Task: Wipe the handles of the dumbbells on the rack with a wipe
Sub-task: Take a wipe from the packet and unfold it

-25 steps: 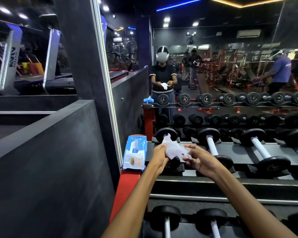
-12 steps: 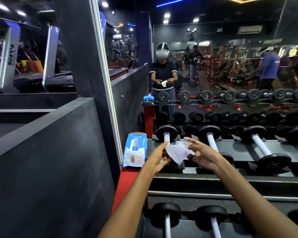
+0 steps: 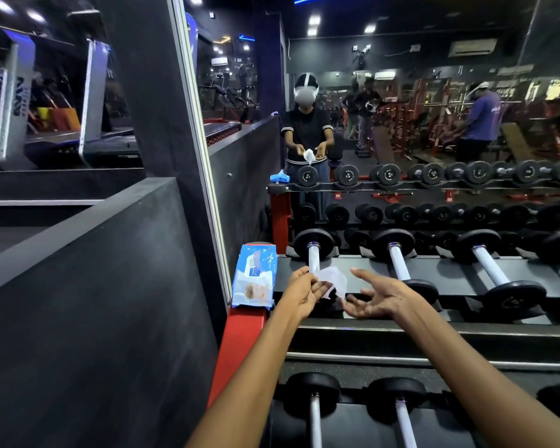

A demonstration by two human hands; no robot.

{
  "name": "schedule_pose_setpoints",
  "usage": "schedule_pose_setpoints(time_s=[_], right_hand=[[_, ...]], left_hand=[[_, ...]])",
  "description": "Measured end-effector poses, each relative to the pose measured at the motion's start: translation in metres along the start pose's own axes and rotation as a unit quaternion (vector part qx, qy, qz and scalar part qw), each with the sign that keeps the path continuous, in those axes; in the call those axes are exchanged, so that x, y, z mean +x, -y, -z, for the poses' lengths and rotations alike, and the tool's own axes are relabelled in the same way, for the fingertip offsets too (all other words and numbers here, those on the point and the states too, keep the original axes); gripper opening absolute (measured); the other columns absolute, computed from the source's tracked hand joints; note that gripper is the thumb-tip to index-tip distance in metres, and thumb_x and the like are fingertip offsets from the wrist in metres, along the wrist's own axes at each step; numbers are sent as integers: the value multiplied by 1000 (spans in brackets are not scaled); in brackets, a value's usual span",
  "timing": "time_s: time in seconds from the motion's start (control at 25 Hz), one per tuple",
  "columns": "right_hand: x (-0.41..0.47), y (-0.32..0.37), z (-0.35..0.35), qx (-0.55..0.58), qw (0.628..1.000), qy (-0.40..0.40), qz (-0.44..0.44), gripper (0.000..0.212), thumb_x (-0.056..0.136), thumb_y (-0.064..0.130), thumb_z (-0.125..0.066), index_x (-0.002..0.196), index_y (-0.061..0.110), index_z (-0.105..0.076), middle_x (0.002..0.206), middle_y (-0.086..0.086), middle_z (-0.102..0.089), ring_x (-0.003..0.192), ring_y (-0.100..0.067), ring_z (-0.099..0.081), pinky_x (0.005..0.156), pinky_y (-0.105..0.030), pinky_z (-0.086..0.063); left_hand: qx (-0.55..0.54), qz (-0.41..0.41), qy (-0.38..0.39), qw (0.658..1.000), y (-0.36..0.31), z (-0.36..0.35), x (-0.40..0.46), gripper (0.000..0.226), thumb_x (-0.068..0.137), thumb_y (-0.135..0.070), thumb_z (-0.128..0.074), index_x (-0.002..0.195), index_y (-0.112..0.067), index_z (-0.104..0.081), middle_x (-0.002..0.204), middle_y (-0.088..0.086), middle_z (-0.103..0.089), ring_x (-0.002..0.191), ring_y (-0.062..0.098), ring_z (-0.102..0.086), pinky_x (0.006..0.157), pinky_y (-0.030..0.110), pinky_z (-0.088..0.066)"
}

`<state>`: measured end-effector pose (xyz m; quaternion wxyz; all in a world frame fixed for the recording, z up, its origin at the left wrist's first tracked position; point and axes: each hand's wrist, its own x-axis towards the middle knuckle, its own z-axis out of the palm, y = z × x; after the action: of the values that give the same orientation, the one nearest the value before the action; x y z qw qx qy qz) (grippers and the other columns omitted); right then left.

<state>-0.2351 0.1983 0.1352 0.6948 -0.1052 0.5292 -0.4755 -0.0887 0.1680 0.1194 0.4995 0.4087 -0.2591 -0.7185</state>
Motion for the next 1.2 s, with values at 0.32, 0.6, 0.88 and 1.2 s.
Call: schedule_pose_setpoints(time_s=[0.32,0.6,0.88,1.2], right_hand=[[3,7,-10,-65,992,3,110,14,92,-1,-45,80,1,-52,62,-10,-61,35,-15,-58,49,-30,-52],[-22,20,-20,-203,945,52,250,40,86,-16,-46,106,18,-54,75,-11,-57,38,-7,-53,39,-16,-44],[-28,41,-1,-151,953,59,257,35,87,-16,-43,103,13,-56,80,-6,-56,47,-5,-61,42,-19,-50],[-27,38,21,-180,963,21,201,24,89,-12,-48,101,4,-59,92,-6,-57,69,-10,-63,52,-18,-53]], left_hand=[[-66,84,14,994,2,0,-1,8,94,6,-43,89,6,-49,83,19,-56,64,25,-60,52,29,-57],[-295,187,-5,937,32,17,7,21,100,-4,-37,101,16,-45,73,34,-60,42,41,-61,37,43,-51],[-243,171,70,952,17,11,3,17,97,-3,-51,90,12,-55,62,23,-65,44,28,-64,38,28,-52],[-87,64,23,994,0,7,0,14,95,9,-47,92,0,-55,75,16,-62,46,17,-64,43,23,-53]])
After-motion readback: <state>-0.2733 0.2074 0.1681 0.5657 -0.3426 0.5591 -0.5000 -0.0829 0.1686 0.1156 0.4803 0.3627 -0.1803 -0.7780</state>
